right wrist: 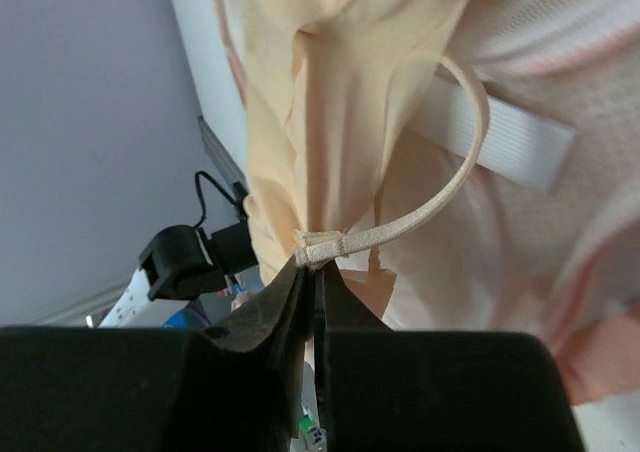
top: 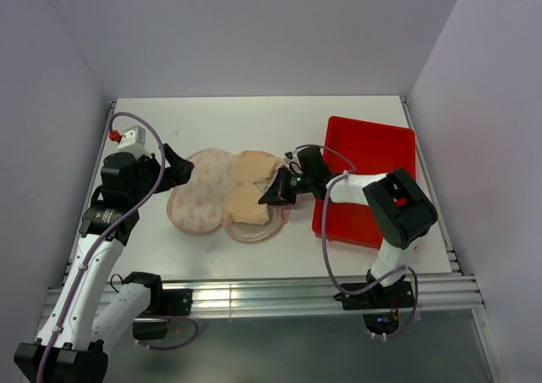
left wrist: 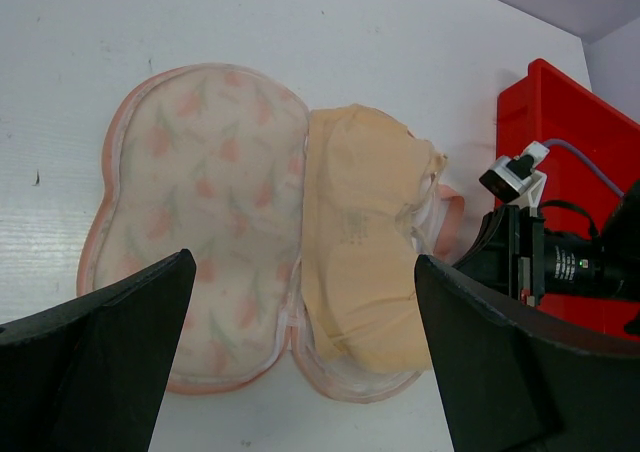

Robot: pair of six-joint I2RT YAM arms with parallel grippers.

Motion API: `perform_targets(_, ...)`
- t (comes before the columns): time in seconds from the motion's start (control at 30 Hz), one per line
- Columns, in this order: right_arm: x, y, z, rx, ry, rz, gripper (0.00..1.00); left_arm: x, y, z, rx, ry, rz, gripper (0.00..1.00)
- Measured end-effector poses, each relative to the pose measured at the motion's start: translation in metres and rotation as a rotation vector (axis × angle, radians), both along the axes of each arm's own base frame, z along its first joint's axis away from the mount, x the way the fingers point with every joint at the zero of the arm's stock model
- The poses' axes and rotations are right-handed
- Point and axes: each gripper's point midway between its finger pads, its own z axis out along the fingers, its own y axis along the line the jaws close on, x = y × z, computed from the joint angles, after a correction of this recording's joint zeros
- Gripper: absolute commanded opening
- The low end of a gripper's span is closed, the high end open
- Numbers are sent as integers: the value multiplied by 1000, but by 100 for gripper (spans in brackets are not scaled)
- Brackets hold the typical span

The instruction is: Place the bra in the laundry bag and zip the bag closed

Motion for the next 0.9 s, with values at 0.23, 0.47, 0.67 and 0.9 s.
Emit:
perform_targets(0.23, -10, -14, -11, -54, 1, -27, 0, 0, 0, 0, 0, 0, 0, 99)
perform_targets(0.47, -9, -23, -11, -100, -33, -59, 0, 1, 0, -2, 1, 9, 0, 99)
perform_targets(0.67, -12, -26, -17, -142, -38, -75, 0, 2, 0, -4, 2, 15, 0, 99)
perform_targets(0.9, -21, -21, -25, -185, -48, -56, 2, 2, 0, -5, 3, 18, 0, 99)
